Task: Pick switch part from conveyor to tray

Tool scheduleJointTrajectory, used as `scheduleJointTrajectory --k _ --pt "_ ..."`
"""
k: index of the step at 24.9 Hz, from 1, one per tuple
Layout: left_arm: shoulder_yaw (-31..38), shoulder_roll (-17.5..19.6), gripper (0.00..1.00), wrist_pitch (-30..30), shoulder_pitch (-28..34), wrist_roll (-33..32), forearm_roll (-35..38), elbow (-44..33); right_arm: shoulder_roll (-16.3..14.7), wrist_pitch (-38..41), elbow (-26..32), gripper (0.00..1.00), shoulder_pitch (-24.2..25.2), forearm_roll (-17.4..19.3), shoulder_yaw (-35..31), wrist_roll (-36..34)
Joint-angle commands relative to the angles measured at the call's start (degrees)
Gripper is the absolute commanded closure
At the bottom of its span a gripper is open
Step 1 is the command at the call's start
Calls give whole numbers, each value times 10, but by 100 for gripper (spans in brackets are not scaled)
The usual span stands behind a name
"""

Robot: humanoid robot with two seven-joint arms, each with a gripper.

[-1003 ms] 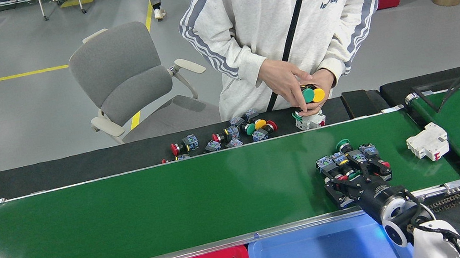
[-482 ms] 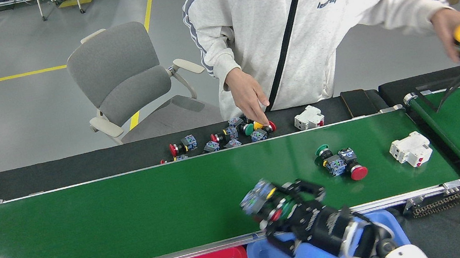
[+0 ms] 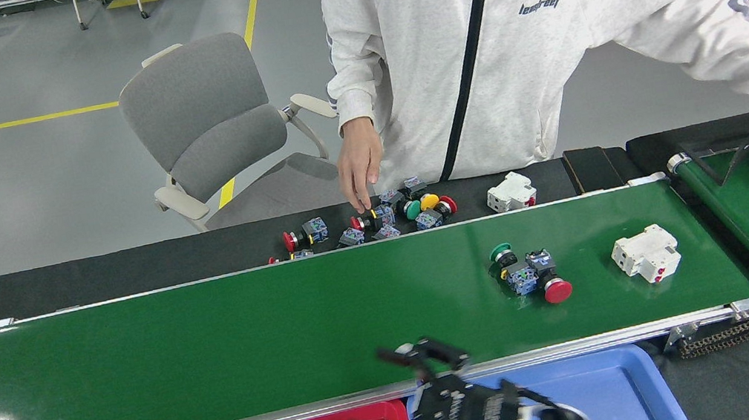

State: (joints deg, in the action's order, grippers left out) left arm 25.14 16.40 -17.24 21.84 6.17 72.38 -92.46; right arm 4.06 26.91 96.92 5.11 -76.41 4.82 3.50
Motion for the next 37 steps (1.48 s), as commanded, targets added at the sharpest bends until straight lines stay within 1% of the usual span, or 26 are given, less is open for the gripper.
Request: scheduleJointTrajectory --k 1,2,4,5,7,9,10,12,13,15,19,22,25,28,34,37 --pt "3 3 0 -2 2 -15 1 -7 5 -132 40 2 47 3 -60 -19" --pt "3 3 0 -2 2 -19 1 -5 2 -153 42 1 66 4 -87 -39" --pt "4 2 0 -2 0 -23 0 -5 -5 -159 28 1 105 4 -142 -79" --pt "3 2 0 -2 0 -23 0 -8 -5 -164 23 1 112 4 -153 -80" --pt "2 5 0 -2 -3 -23 1 -7 -4 -184 20 1 106 1 -155 -78" --pt "2 6 0 -2 -7 -23 2 -5 -9 -209 16 1 82 -8 -150 -70" --pt "2 6 0 -2 -8 -23 2 -4 -10 -212 6 1 60 -22 -137 -55" --pt "2 6 0 -1 -6 -23 2 -6 -10 -215 -22 1 17 -58 -90 -16" --pt "2 6 0 -1 -5 -23 2 -6 -12 -214 -42 1 -10 -64 -69 -4" --pt "2 6 0 -1 -8 -23 2 -4 -13 -215 -74 1 -48 -67 -44 5" --pt "2 6 0 -1 -12 -22 1 -4 -12 -217 -151 1 -117 -66 34 21" --pt "2 7 0 -1 -13 -22 2 -4 -5 -229 -177 1 -146 -65 72 22" --pt "3 7 0 -1 -24 -22 2 5 9 -231 -196 1 -165 -64 115 22" --pt "3 8 0 -1 -23 -22 1 7 25 -237 -234 1 -188 -65 133 22" --pt "3 15 0 -2 -36 -22 2 18 51 -246 -357 1 -283 -62 145 21" --pt "2 18 0 -2 -36 -22 2 19 52 -249 -409 1 -323 -58 150 21"
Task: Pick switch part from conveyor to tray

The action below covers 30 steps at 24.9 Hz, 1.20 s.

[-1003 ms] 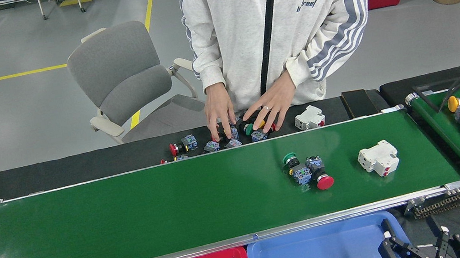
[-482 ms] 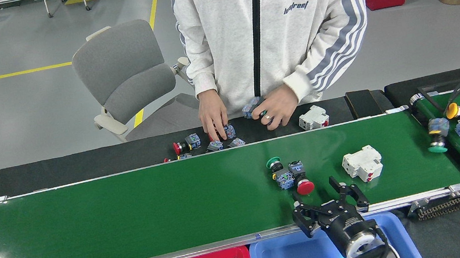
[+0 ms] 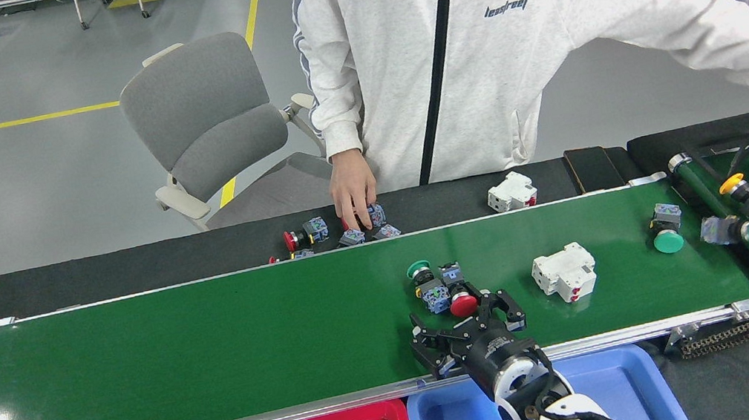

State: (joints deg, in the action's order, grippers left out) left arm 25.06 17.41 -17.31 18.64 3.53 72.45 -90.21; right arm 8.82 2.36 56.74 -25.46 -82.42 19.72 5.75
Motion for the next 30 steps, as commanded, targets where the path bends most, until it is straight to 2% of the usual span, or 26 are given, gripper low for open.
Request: scheduleJointTrajectory --k 1,2,4,5,7,8,9,13,15,17,19,20,22,23,26,30 --pt "3 8 0 -1 -6 4 1 -1 4 -4 -16 2 -23 2 6 -1" --pt "2 8 0 -1 -13 5 1 5 4 -3 -22 6 -26 2 10 -1" --pt "-3 9 0 -1 -26 5 2 21 5 0 -26 36 -30 2 22 0" --pt "-9 9 0 -1 -29 4 2 25 4 3 -28 57 -32 2 28 0" --pt "-18 9 0 -1 -30 4 3 24 4 8 -27 85 -33 2 32 -1" --pt "-22 9 0 -1 -31 4 3 23 4 11 -27 96 -33 2 32 -1" --pt "-25 9 0 -1 -32 4 3 23 4 11 -26 99 -33 2 32 -2" --pt "-26 8 0 -2 -24 5 2 18 1 12 -4 99 -25 2 34 -6" --pt "-26 8 0 -3 -22 4 2 8 -1 18 48 99 4 0 37 -6" --pt "-26 7 0 -4 -23 5 2 9 -9 73 130 98 49 0 63 -5" --pt "-26 8 0 -4 -23 5 1 6 -34 167 218 83 108 1 68 -6" --pt "-26 8 0 -4 -21 5 1 2 -46 214 258 68 142 1 68 -6" --pt "-25 7 0 -4 -20 5 1 0 -60 284 303 9 199 0 72 -6" --pt "-26 8 0 -4 -21 10 1 5 -60 322 315 0 227 -2 74 -5" --pt "-26 8 0 -4 -21 10 1 2 -45 336 319 0 237 -3 80 -3" --pt "-24 7 0 -24 -19 10 0 0 -42 238 323 0 228 -2 73 -1"
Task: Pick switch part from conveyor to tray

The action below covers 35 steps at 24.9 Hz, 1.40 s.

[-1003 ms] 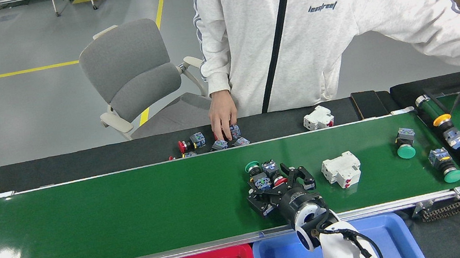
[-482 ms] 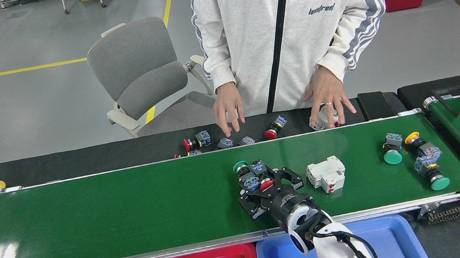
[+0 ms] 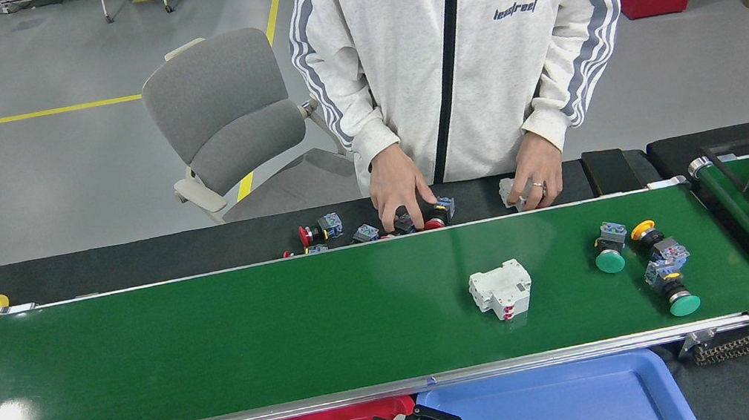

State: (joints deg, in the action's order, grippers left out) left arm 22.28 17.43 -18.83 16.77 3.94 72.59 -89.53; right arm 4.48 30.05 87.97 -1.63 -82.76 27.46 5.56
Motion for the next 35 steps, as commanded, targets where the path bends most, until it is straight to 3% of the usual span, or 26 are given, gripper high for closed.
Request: scheduleJointTrajectory --k 1,5,7,9,13,22,27,32,33,35 --pt "7 7 0 -12 -2 5 -3 -6 0 -89 14 0 -10 1 -18 0" --pt "7 4 0 -14 3 5 -3 -12 -3 -342 80 1 38 3 -98 -11" --pt "7 4 0 -15 4 5 -2 -11 -7 -417 112 1 81 4 -144 -48" --pt "9 2 0 -15 5 5 -2 -12 -5 -448 121 1 124 4 -182 -91" --pt "10 1 0 -14 16 5 -2 -17 -6 -456 117 1 161 5 -230 -96" --pt "13 0 0 -13 12 4 -1 -13 -14 -459 90 1 95 0 -230 -25" --pt "15 1 0 -12 9 4 -1 -8 -24 -459 35 1 43 -1 -227 -13" --pt "16 2 0 -12 7 5 -1 -7 -11 -460 -25 1 -18 0 -212 10" --pt "16 2 0 -12 6 4 -1 -6 -4 -461 -44 3 -36 0 -201 10" --pt "17 3 0 -12 6 4 -1 -6 -1 -460 -71 17 -57 0 -186 16"
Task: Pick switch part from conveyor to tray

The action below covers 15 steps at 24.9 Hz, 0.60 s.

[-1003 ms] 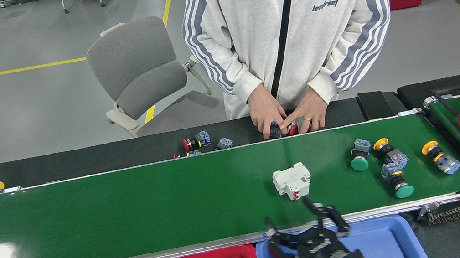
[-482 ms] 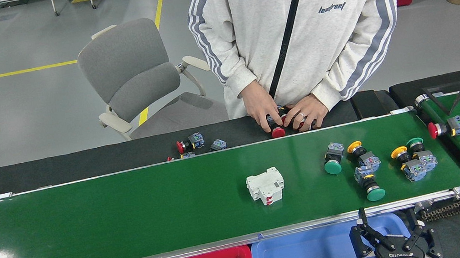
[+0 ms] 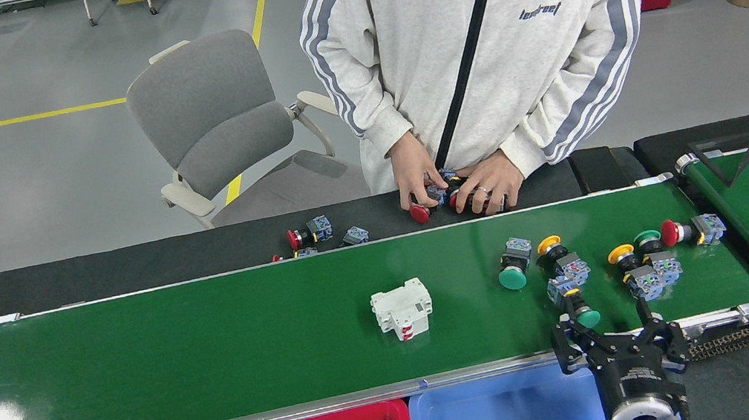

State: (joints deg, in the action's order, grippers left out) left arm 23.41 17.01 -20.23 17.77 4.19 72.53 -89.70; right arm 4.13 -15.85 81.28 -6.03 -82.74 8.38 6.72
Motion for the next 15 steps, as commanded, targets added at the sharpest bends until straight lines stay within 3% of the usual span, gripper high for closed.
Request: scheduleJointTrajectory --k 1,4,7,9,11,15 --pt "7 7 0 2 -4 1 0 -5 3 -1 -19 27 -21 1 13 8" --pt "6 7 0 2 -4 1 0 -4 0 3 -38 66 -31 4 32 13" --pt "7 6 0 2 -5 1 0 -5 -4 8 -38 91 -31 4 39 14" --pt "7 5 0 2 -2 2 -1 -7 -4 20 -34 98 -30 4 40 15" --pt "7 4 0 5 -2 2 0 -5 -4 47 -17 98 -24 4 43 15" --pt "8 2 0 5 -2 1 -1 -10 -4 136 69 99 21 3 90 14"
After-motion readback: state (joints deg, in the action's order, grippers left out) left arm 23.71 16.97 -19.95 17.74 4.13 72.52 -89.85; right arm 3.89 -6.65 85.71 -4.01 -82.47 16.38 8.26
